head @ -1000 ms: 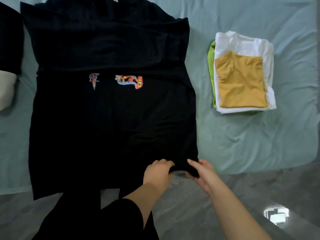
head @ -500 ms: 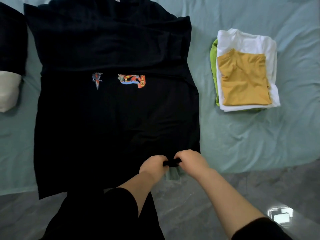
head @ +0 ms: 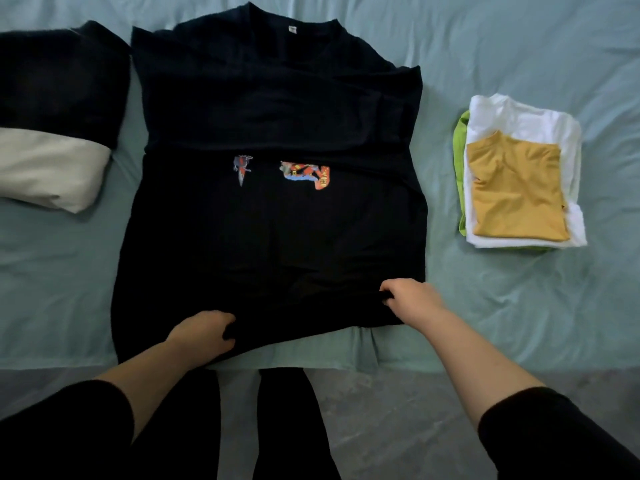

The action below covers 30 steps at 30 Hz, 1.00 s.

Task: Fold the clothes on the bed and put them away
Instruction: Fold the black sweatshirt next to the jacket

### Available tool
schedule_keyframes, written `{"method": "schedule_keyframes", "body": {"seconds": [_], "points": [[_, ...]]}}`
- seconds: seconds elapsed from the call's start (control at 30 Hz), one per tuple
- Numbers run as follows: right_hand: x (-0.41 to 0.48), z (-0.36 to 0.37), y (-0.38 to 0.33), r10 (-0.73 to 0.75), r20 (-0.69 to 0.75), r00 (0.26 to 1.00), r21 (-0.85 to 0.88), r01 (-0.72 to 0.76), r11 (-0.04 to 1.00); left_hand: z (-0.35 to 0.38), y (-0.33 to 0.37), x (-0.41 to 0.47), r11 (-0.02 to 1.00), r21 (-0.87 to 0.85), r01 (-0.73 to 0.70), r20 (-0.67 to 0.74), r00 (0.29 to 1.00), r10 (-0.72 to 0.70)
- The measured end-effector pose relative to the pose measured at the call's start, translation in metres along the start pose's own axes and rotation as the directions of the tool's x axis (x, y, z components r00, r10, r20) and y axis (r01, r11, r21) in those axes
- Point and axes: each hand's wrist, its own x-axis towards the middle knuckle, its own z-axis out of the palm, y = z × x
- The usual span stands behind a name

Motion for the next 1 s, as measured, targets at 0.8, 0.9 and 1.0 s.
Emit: {"method": "schedule_keyframes", "body": {"seconds": [0.8, 0.9, 1.0], "points": [[0.026, 0.041, -0.171, -0.364, -0.252, 0.897, 0.002, 0.377, 0.926, -0.064, -0.101, -0.028, 0.948, 0.317, -0.039, -0.192, 0.976, 0.104], [0.033, 0.038, -0.174, -0.32, -0.239, 0.917, 0.016, 0.333, 0.943, -0.077, -0.125, -0.036, 0.935, 0.356, -0.014, -0.137, 0.988, 0.067], [0.036, 0.035, -0.172, -0.304, -0.219, 0.927, 0.016, 0.315, 0.949, -0.085, -0.146, -0.042, 0.923, 0.383, -0.032, -0.1, 0.992, 0.076]]}}
